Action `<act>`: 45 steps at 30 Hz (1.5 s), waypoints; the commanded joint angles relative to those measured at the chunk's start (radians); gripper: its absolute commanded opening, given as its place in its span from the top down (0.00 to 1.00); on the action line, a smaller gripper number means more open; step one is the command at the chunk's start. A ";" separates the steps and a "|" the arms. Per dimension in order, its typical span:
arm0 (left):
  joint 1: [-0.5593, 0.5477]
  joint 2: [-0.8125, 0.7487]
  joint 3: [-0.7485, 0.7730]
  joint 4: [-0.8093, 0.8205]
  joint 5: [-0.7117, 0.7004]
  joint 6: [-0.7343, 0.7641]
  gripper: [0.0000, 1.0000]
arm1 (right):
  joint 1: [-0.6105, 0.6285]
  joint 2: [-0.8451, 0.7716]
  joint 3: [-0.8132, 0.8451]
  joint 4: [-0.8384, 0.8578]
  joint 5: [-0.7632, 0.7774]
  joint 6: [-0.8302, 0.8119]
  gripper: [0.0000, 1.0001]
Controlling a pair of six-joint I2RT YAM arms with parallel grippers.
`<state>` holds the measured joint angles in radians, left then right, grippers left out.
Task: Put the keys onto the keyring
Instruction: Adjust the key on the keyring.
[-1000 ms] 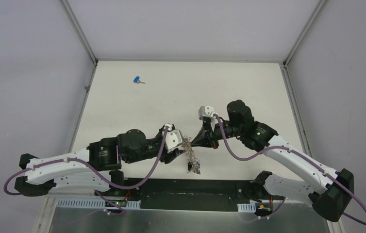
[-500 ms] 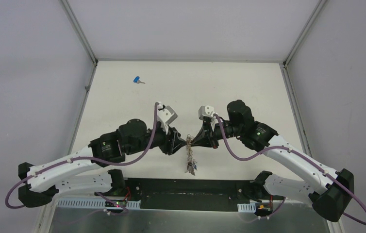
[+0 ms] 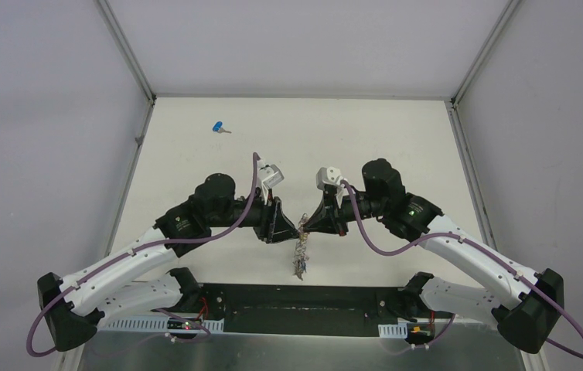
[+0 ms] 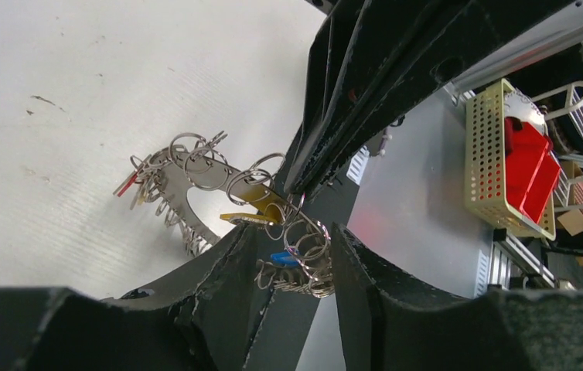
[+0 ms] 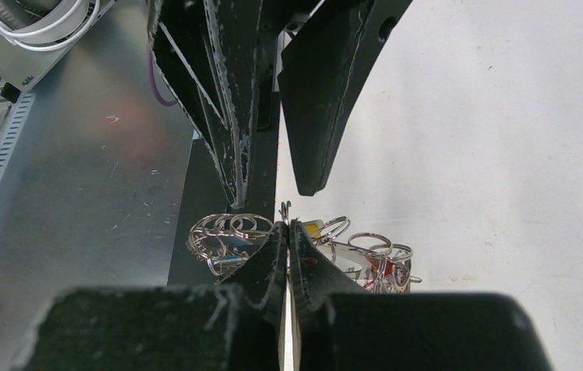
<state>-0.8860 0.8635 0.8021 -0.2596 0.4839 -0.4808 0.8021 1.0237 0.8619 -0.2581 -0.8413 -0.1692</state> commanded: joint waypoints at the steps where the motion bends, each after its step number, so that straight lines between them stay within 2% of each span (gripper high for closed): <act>1: 0.018 -0.013 -0.026 0.102 0.082 -0.026 0.60 | -0.003 -0.025 0.009 0.092 -0.016 0.020 1.00; 16: 0.023 0.006 -0.040 0.166 0.059 0.004 0.70 | -0.003 -0.024 0.015 0.098 -0.025 0.028 1.00; 21: 0.023 0.010 -0.035 0.170 0.070 0.010 0.86 | -0.002 -0.024 0.014 0.098 -0.025 0.029 1.00; 25: 0.022 0.012 -0.034 0.173 0.078 0.010 0.92 | -0.003 -0.024 0.017 0.099 -0.024 0.030 1.00; 28: 0.022 0.017 -0.030 0.173 0.079 0.011 1.00 | -0.003 -0.024 0.016 0.100 -0.024 0.030 1.00; 34: 0.023 0.022 -0.020 0.159 0.055 0.019 1.00 | -0.003 -0.024 0.014 0.100 -0.024 0.029 1.00; 36: 0.023 0.025 -0.017 0.154 0.041 0.019 0.89 | -0.002 -0.025 0.015 0.100 -0.024 0.030 1.00; 39: 0.023 0.034 -0.015 0.151 0.040 0.020 0.84 | -0.003 -0.024 0.015 0.100 -0.024 0.029 1.00; 41: 0.023 0.039 -0.014 0.148 0.047 0.025 0.84 | -0.003 -0.024 0.016 0.100 -0.025 0.029 1.00; 45: 0.022 0.040 -0.011 0.146 0.054 0.037 0.95 | -0.003 -0.022 0.014 0.100 -0.025 0.029 1.00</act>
<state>-0.8749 0.9031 0.7513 -0.1345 0.5442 -0.4713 0.8001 1.0237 0.8619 -0.2367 -0.8398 -0.1497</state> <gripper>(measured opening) 0.093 0.005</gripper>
